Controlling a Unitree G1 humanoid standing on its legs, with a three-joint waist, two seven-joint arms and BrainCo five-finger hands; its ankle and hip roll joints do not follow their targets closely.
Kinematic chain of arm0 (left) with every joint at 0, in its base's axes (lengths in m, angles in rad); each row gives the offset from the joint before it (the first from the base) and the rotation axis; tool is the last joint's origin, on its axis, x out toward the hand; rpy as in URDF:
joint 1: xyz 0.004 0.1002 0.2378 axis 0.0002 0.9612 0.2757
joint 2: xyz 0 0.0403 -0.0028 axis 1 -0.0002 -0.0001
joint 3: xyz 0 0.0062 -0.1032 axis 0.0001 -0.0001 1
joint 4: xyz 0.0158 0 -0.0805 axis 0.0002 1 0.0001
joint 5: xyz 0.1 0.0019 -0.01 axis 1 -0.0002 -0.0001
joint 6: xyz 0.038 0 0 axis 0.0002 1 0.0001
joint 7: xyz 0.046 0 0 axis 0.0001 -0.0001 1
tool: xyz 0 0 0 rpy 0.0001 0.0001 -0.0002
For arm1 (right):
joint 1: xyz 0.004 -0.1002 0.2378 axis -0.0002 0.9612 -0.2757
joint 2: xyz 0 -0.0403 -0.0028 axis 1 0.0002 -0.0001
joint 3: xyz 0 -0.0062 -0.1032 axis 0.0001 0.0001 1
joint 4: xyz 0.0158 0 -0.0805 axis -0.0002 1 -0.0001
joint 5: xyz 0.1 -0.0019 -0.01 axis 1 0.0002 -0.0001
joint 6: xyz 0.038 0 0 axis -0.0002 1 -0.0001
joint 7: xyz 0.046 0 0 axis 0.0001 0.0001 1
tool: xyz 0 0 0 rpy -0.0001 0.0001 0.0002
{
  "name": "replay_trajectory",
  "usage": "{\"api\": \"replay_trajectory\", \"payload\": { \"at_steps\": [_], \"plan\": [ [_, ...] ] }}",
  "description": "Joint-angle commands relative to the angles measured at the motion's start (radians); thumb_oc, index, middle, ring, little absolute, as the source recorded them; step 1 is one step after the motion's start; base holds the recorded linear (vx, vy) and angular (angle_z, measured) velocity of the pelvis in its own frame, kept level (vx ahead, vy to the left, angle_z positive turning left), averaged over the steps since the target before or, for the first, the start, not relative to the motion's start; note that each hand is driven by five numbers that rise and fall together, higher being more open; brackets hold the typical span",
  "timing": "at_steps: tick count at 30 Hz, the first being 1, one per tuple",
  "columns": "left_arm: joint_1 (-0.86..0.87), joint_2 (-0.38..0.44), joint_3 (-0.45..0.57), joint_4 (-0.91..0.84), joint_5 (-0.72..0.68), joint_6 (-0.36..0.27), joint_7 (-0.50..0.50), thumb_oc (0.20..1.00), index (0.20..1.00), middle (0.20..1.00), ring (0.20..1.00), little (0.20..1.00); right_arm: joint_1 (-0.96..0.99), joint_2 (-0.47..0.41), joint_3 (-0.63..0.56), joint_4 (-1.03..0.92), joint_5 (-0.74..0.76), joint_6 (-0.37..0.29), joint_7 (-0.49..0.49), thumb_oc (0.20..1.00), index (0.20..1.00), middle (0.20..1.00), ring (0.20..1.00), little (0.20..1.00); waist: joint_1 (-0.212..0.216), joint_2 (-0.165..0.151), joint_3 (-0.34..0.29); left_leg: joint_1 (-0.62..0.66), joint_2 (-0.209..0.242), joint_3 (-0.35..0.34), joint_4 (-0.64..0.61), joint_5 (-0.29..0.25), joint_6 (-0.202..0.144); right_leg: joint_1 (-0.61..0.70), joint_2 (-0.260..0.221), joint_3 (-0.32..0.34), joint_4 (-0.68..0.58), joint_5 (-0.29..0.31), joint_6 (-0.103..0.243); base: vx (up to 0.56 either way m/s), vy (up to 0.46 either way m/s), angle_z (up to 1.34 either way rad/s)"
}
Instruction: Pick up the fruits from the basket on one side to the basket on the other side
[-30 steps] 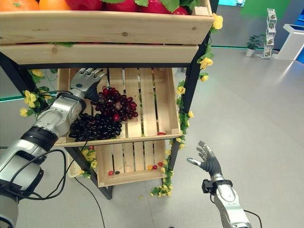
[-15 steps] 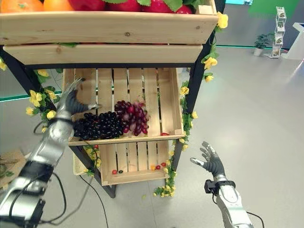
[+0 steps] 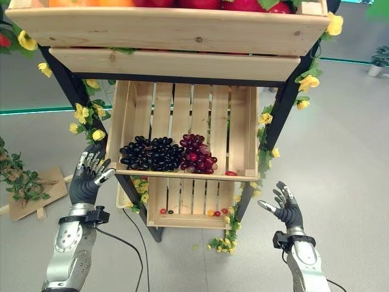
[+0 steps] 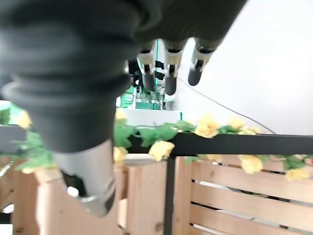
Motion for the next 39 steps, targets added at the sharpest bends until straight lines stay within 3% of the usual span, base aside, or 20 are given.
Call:
{"api": "replay_trajectory", "payload": {
  "at_steps": [1,12,22,32,36,38,39],
  "plan": [
    [0.025,0.039,0.020,-0.027,-0.019,-0.037,-0.045,1.000,1.000,1.000,1.000,1.000,-0.067,0.019,-0.060,-0.042,-0.001,-0.084,-0.005,1.000,1.000,1.000,1.000,1.000,-0.007,-0.046,0.002,-0.057,0.004,-0.020,0.089,-0.042,0.009,0.053,-0.045,-0.025,0.019,-0.100,0.061,-0.04,-0.011,0.20],
    [0.091,0.014,0.028,0.013,0.043,-0.061,-0.051,1.000,1.000,1.000,1.000,1.000,-0.040,0.030,-0.118,-0.062,0.006,-0.111,-0.021,1.000,1.000,1.000,1.000,1.000,0.013,-0.041,0.009,-0.086,0.006,-0.058,0.084,-0.022,-0.005,0.057,-0.048,-0.075,0.019,-0.106,0.056,-0.03,-0.013,0.18],
    [0.147,0.019,0.005,0.069,0.092,-0.063,-0.073,1.000,1.000,1.000,1.000,1.000,-0.039,0.026,-0.167,-0.082,0.004,-0.131,-0.041,1.000,1.000,1.000,1.000,1.000,0.021,-0.042,0.015,-0.097,0.011,-0.058,0.128,-0.040,-0.002,0.060,-0.046,-0.068,0.024,-0.113,0.052,0.00,-0.003,0.03],
    [0.127,0.040,-0.015,0.109,0.177,-0.079,-0.035,1.000,1.000,1.000,1.000,1.000,-0.024,0.035,-0.165,-0.080,-0.004,-0.137,-0.056,1.000,1.000,1.000,1.000,1.000,0.011,-0.042,0.017,-0.095,0.023,-0.051,0.132,-0.040,-0.008,0.055,-0.039,-0.060,0.031,-0.121,0.050,0.00,0.000,0.00],
    [0.110,0.051,-0.008,0.106,0.205,-0.091,-0.009,1.000,1.000,1.000,1.000,1.000,-0.035,0.029,-0.154,-0.081,0.003,-0.142,-0.058,1.000,1.000,1.000,1.000,1.000,0.007,-0.054,0.039,-0.145,0.013,-0.058,0.270,-0.088,-0.012,0.044,-0.047,-0.037,0.054,-0.128,0.047,-0.04,0.006,-0.03],
    [0.080,0.073,-0.015,0.104,0.221,-0.102,0.006,1.000,1.000,1.000,1.000,1.000,-0.045,0.013,-0.135,-0.087,0.008,-0.148,-0.055,1.000,1.000,1.000,1.000,1.000,0.018,-0.058,0.069,-0.184,-0.016,-0.122,0.359,-0.106,-0.022,0.023,-0.049,-0.010,0.064,-0.121,0.044,-0.13,0.072,-0.19],
    [0.064,0.077,-0.018,0.104,0.228,-0.106,0.019,1.000,1.000,1.000,1.000,1.000,-0.046,0.009,-0.128,-0.091,0.013,-0.146,-0.053,1.000,1.000,1.000,1.000,1.000,0.011,-0.057,0.074,-0.184,-0.030,-0.145,0.366,-0.146,-0.012,0.004,-0.051,0.006,0.072,-0.113,0.049,-0.12,0.149,-0.25]
  ]
}}
